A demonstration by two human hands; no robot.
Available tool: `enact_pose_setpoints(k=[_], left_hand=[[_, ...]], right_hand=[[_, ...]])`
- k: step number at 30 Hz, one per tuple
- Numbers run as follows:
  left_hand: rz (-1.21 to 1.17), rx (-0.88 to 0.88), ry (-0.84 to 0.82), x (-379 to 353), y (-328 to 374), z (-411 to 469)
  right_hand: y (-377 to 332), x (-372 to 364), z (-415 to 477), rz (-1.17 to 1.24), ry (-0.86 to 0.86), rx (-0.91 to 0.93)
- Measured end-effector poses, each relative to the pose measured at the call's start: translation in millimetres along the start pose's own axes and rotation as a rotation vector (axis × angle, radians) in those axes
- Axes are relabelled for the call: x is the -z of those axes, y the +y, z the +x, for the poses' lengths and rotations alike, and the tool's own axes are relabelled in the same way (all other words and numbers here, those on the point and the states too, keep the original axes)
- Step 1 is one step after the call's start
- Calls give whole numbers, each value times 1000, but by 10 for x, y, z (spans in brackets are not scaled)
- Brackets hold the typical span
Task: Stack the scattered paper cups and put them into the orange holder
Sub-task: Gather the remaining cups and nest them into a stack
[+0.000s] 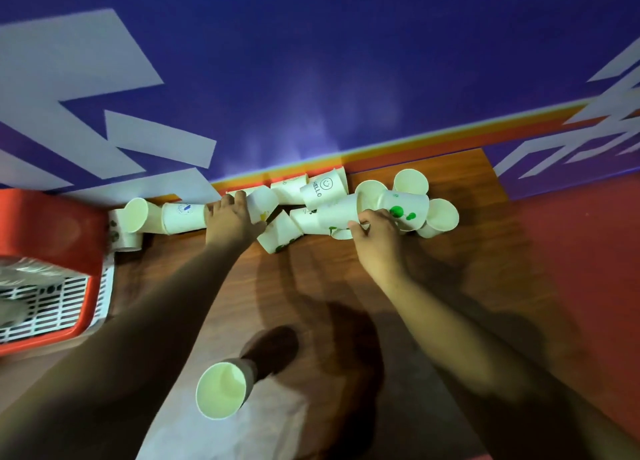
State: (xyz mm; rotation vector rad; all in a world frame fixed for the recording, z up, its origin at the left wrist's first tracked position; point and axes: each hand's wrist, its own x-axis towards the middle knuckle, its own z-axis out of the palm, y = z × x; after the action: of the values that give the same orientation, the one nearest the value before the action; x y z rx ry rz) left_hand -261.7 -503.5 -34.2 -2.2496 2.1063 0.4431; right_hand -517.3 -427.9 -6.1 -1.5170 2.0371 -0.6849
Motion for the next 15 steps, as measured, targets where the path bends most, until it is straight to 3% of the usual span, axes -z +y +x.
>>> enact_pose_setpoints(k=[5, 10, 15], left_hand=[[-357, -11, 70, 241, -165, -364], [-524, -36, 114, 457, -512, -787], [-702, 34, 73, 565, -1017, -1207]], right_hand=[[-134, 110, -246, 140, 11, 116], [-392, -32, -587, 177, -19, 175], [-730, -202, -1171, 191, 18, 367]])
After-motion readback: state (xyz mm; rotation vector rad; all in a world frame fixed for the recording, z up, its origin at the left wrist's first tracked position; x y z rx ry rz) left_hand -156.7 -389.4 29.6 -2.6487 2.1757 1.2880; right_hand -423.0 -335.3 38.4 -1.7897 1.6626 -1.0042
